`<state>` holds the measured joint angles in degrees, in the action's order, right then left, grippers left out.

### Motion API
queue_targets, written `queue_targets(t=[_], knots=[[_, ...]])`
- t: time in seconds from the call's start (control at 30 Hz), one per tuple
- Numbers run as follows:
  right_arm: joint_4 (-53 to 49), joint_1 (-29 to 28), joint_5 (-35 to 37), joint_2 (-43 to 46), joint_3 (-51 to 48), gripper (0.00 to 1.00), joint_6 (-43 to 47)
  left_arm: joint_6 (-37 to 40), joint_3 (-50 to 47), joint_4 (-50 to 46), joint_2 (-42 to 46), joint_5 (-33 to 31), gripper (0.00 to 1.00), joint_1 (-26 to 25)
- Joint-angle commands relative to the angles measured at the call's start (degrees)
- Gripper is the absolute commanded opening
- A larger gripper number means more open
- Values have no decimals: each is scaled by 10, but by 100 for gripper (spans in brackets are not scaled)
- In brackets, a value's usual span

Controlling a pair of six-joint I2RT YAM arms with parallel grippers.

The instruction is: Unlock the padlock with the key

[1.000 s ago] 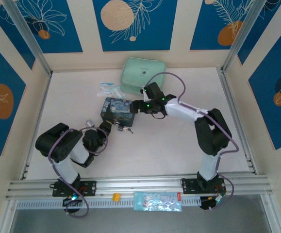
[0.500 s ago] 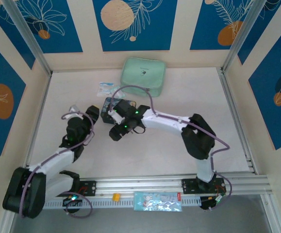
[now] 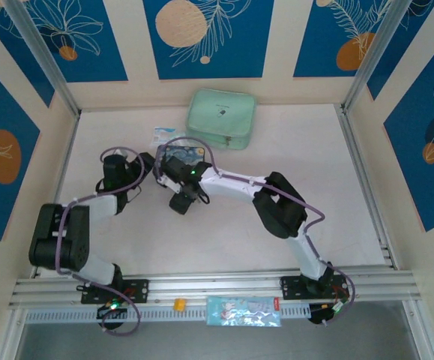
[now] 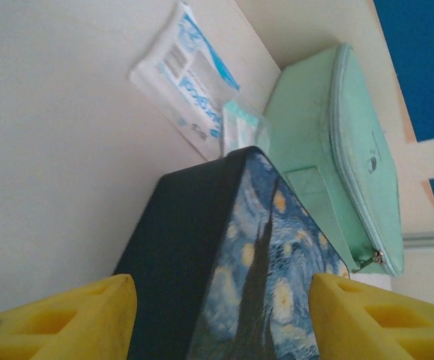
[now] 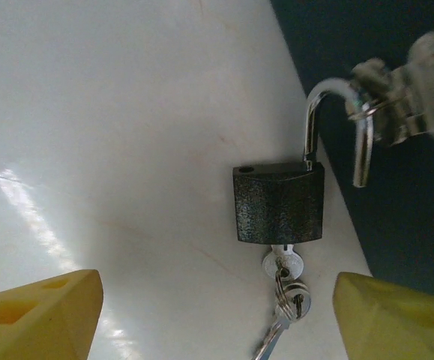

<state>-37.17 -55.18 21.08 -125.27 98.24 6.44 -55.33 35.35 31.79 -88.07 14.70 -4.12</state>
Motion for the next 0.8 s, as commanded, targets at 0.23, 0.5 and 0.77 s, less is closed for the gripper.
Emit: queue_targets(t=[0.23, 0.5, 0.77], knots=[[82, 5, 10, -4, -37, 79, 21, 31, 84, 48, -98, 96, 60, 6], [131, 25, -88, -2, -63, 74, 12, 25, 134, 66, -158, 137, 56, -11], [193, 43, -62, -7, -77, 56, 32, 18, 164, 80, -189, 166, 52, -24]])
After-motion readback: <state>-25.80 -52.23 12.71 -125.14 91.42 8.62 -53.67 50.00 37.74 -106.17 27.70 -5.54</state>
